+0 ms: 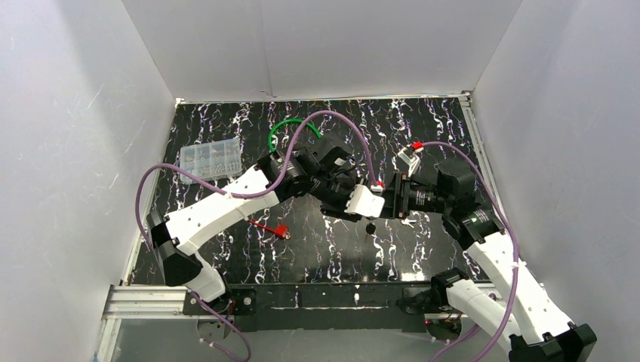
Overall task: Unlock with the key
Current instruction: Unlock the lock.
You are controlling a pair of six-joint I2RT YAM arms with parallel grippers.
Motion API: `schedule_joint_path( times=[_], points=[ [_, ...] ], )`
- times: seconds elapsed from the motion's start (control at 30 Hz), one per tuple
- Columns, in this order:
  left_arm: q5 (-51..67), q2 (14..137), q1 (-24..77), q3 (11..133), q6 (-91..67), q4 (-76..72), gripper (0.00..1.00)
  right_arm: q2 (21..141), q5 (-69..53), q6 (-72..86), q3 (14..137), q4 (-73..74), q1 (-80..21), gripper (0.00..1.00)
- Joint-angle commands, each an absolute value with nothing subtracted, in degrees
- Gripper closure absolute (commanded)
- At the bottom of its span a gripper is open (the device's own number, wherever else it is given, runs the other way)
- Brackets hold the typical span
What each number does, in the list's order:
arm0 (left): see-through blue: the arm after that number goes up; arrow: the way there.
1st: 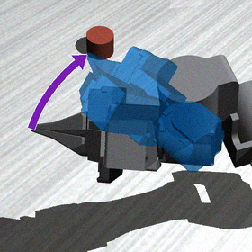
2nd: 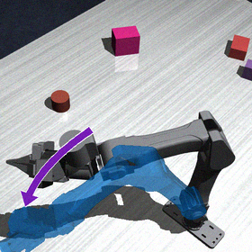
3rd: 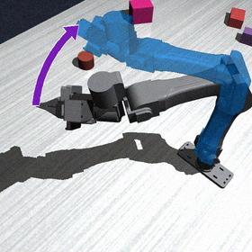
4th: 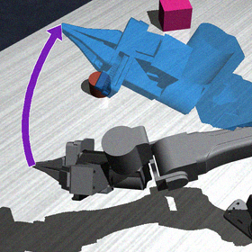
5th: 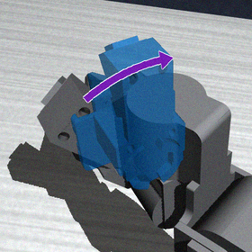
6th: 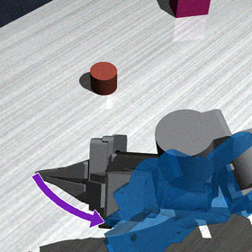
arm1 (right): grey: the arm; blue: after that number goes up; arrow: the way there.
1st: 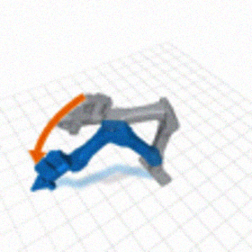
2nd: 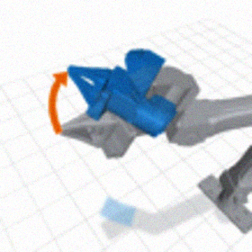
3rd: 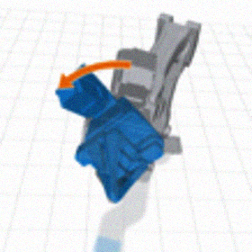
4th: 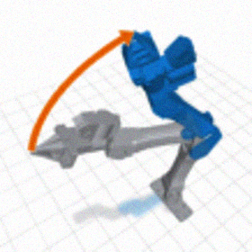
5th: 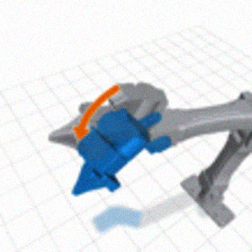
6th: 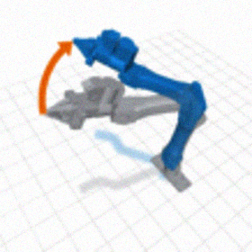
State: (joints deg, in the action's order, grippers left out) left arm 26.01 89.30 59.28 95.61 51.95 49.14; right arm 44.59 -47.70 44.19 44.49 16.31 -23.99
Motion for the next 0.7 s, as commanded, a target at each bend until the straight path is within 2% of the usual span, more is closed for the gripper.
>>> schedule_joint_path(
  times=[0.0,0.17,0.27,0.37,0.43,0.53,0.67],
  points=[
    [25.2,86.7,59.4,96.8,52.2,46.9,1.0,45.3,-48.2,42.7,46.0,16.9,-23.9,0.3],
    [25.8,86.9,59.3,97.7,51.9,46.7,1.0,45.9,-47.9,43.3,45.5,15.1,-24.0,0.31],
    [26.9,87.2,59.4,98.9,50.3,46.6,1.0,46.7,-46.9,44.9,45.2,11.7,-23.9,0.39],
    [27.4,87.3,59.5,99.6,49.5,46.6,1.0,47.1,-46.1,46.6,44.8,8.6,-23.9,0.54],
    [27.7,87.2,59.5,99.8,48.4,46.4,1.0,47.1,-45.0,48.3,44.3,6.0,-23.9,0.79],
    [28.0,86.8,59.5,99.4,47.2,45.7,1.0,47.6,-44.8,49.8,44.1,4.0,-24.0,0.9],
    [27.7,86.6,59.5,99.2,47.0,44.8,1.0,47.6,-45.4,50.5,43.6,3.1,-24.0,0.79]
  ],
)
